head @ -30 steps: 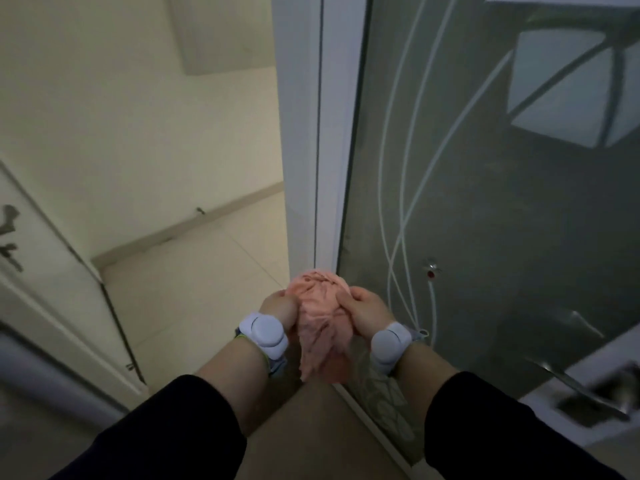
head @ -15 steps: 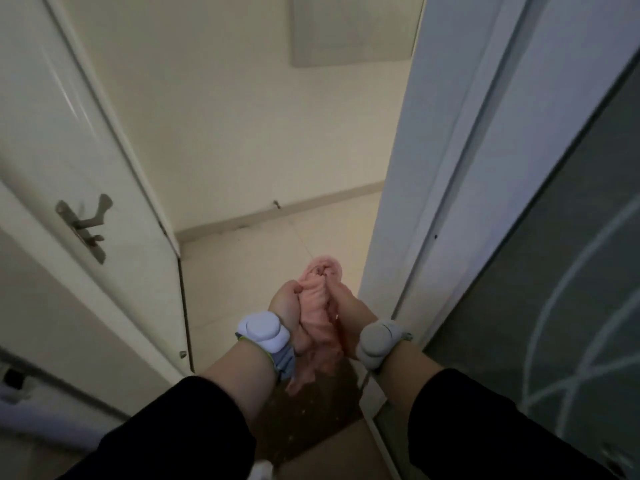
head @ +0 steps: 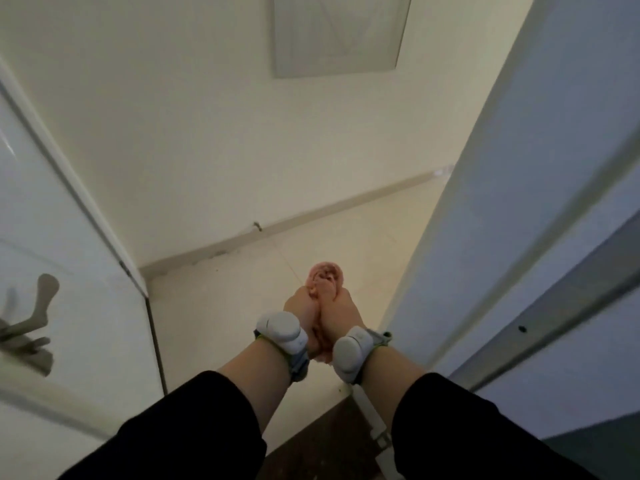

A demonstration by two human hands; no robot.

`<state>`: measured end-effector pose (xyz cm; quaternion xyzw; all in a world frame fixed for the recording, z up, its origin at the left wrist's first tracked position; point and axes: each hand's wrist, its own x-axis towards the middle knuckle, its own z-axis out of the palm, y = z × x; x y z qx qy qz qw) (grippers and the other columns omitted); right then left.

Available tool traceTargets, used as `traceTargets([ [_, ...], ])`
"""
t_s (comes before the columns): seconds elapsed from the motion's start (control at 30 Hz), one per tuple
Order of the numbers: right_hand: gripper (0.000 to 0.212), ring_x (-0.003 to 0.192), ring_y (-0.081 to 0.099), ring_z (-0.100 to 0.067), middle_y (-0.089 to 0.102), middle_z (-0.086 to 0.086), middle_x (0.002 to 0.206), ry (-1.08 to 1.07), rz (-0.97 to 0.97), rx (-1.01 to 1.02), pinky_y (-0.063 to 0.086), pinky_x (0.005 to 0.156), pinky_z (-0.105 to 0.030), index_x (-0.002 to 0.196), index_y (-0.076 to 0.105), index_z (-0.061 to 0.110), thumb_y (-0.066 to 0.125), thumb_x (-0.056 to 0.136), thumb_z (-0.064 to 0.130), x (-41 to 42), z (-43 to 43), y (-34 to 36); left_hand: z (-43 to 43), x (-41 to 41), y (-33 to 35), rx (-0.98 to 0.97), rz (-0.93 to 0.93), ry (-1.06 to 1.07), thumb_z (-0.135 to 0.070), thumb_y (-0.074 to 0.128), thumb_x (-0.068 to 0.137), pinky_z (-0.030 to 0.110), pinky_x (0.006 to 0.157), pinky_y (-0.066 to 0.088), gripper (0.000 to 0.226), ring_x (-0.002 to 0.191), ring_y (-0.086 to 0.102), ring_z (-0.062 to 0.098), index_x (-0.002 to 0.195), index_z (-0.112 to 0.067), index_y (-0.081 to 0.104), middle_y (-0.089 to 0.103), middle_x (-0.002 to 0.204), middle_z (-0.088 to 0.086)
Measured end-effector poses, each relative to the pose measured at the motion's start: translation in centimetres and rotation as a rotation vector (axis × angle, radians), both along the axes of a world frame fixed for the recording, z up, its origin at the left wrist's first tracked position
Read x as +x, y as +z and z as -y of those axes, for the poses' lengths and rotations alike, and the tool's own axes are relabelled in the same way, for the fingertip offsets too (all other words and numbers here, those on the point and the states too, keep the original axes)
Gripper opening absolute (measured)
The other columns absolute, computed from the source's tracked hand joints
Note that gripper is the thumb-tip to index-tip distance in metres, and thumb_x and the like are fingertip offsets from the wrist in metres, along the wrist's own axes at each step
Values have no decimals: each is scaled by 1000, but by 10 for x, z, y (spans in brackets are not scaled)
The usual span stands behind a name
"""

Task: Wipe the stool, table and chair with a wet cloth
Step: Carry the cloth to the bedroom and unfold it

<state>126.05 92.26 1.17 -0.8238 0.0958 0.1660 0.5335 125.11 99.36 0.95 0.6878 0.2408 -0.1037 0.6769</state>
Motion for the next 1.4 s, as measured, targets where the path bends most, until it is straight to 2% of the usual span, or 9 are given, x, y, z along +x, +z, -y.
traceTargets([
  [0.1,56,100,59,-30,59,-16,120,1,-8,25,38,71,-26,130,44,8,39,95,52,34,-12,-9,-16,33,-10,136,-48,-8,-16,40,99,16,82,44,36,120,52,35,132,-2,45,52,133,20],
  [0.3,30,81,62,-18,66,-11,103,-14,-62,190,49,68,-18,104,61,11,64,86,34,130,-27,-25,-60,112,-20,108,-106,101,-35,41,96,46,102,44,35,114,55,39,111,-11,62,59,124,21],
  [0.5,40,108,60,-28,64,-12,115,-24,-115,311,48,98,-41,120,59,4,54,92,32,236,-48,-21,-99,208,-8,15,-56,105,-49,67,79,39,83,56,36,87,69,29,81,-14,72,73,93,12],
  [0.63,28,95,56,-25,58,-11,99,81,-36,156,44,73,-29,114,57,-1,56,91,14,297,-49,-13,-126,247,-7,77,26,-102,-44,81,63,19,45,51,19,57,70,11,72,-27,77,75,69,-3],
  [0.87,28,88,55,-23,61,-10,97,90,41,98,39,74,-25,111,62,3,57,93,24,391,-52,4,-167,344,-11,340,-122,-221,-24,59,91,16,42,44,25,52,61,12,70,-16,68,67,59,-6],
  [0.97,31,88,54,-26,65,-17,108,43,31,54,36,72,-23,107,64,2,49,95,26,437,-50,7,-164,396,2,188,-179,-212,-32,53,93,25,48,44,24,48,59,22,84,-13,66,67,84,22],
  [1.1,35,118,53,-33,58,-18,127,43,20,54,44,92,-25,125,55,5,36,100,21,496,-42,1,-158,472,19,-314,-178,-198,-40,43,96,43,77,53,58,113,55,47,134,4,43,42,138,30],
  [1.23,34,102,63,-22,69,-6,113,-41,31,261,53,76,-25,113,66,16,43,91,27,553,-36,5,-160,548,23,-848,-162,-115,-67,32,88,43,81,52,81,101,66,36,118,4,56,66,111,26],
  [1.4,19,68,50,-19,53,-5,67,-422,-81,709,44,61,-32,71,59,10,52,84,22,615,-23,11,-130,643,22,-862,-269,-134,-73,39,82,46,84,46,90,102,61,34,115,10,56,65,110,26],
])
